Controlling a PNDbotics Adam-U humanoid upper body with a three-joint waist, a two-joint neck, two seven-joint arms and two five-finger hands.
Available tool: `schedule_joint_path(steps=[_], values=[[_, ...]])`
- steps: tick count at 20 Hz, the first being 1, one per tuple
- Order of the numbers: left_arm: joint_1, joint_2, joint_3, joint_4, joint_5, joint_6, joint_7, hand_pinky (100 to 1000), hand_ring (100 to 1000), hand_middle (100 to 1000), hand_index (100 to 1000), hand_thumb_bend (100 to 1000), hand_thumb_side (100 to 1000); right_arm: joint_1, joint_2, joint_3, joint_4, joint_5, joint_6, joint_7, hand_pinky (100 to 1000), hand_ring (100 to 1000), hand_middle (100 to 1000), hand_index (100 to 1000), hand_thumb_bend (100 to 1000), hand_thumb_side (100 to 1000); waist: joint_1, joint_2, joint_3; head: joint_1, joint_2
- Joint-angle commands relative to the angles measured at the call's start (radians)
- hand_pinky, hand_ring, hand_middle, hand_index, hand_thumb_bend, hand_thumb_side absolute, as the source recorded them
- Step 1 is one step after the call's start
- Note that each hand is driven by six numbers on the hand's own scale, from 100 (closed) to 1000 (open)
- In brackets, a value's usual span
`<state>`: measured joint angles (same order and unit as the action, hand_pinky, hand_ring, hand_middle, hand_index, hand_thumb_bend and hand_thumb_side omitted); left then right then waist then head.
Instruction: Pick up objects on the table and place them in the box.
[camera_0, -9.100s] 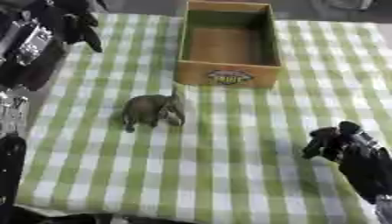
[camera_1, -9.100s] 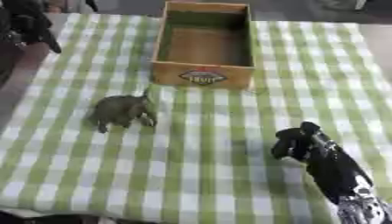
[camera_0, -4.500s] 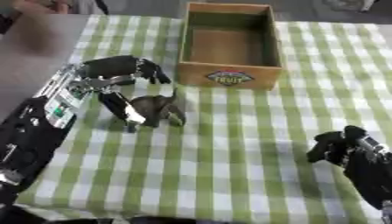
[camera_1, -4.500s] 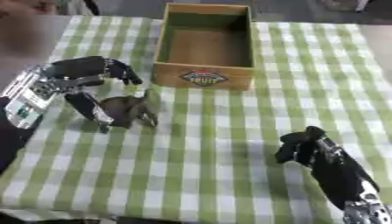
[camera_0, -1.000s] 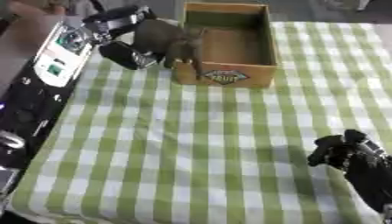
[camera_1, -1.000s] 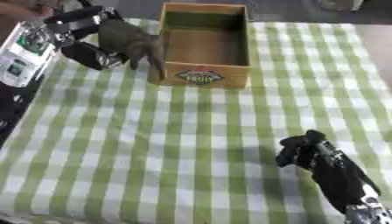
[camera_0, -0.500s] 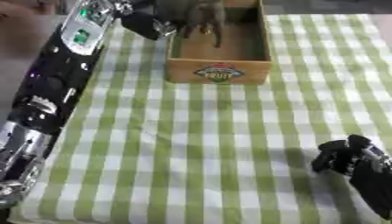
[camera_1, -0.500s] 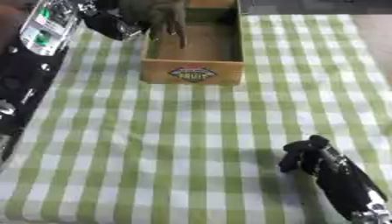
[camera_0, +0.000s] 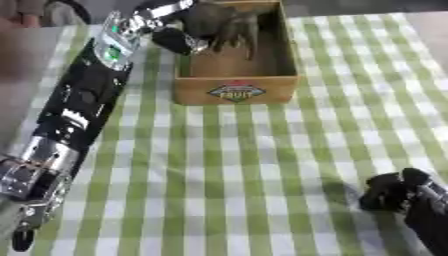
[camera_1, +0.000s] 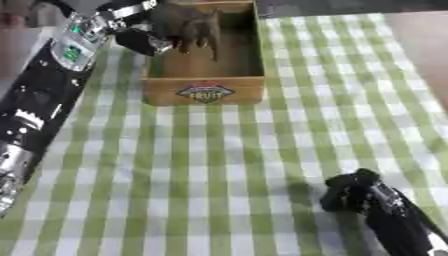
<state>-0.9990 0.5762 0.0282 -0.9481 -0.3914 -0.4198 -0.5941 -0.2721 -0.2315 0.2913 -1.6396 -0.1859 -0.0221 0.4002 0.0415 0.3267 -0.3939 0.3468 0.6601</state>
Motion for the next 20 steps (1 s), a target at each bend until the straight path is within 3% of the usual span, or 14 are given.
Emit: schedule_joint_path(steps=[1, 7, 8, 12, 16, 20], values=[[-0.030, 0.049, 0.018, -0.001, -0.027, -0.012, 0.058, 333, 215, 256, 516, 100, 247, -0.001, -0.008, 0.003, -0.006, 0.018, 0.001, 0.005, 620, 609, 532, 697, 100, 1000, 0.001, -0.010, -0.011, 0.008, -0.022], [-0.027, 0.050, 0.002, -0.004, -0.101, -0.045, 0.142, 389, 332, 353, 574, 100, 246, -0.008, -0.004, 0.009, -0.004, 0.028, 0.002, 0.010, 621, 610, 532, 697, 100, 1000, 0.008, 0.011, -0.033, 0.011, -0.028], [-0.025, 0.048, -0.003, -0.006, -0.116, -0.054, 0.157, 397, 343, 364, 583, 100, 212, -0.009, -0.003, 0.010, -0.004, 0.030, 0.002, 0.011, 621, 610, 532, 697, 100, 1000, 0.009, 0.013, -0.034, 0.011, -0.028], [-0.016, 0.042, -0.024, -0.008, -0.180, -0.096, 0.214, 440, 395, 418, 617, 100, 245, -0.011, 0.000, 0.012, -0.003, 0.032, 0.002, 0.013, 621, 610, 532, 697, 100, 1000, 0.008, 0.015, -0.034, 0.012, -0.026], [-0.006, 0.035, -0.038, 0.001, -0.249, -0.131, 0.232, 529, 528, 551, 721, 100, 244, -0.011, 0.000, 0.010, -0.003, 0.030, 0.001, 0.013, 621, 610, 533, 697, 100, 1000, 0.006, 0.012, -0.028, 0.012, -0.023], [-0.001, 0.026, -0.034, 0.007, -0.320, -0.157, 0.242, 529, 528, 551, 721, 100, 244, -0.011, 0.000, 0.009, -0.003, 0.027, 0.002, 0.014, 621, 610, 533, 697, 100, 1000, 0.006, 0.010, -0.024, 0.011, -0.022]])
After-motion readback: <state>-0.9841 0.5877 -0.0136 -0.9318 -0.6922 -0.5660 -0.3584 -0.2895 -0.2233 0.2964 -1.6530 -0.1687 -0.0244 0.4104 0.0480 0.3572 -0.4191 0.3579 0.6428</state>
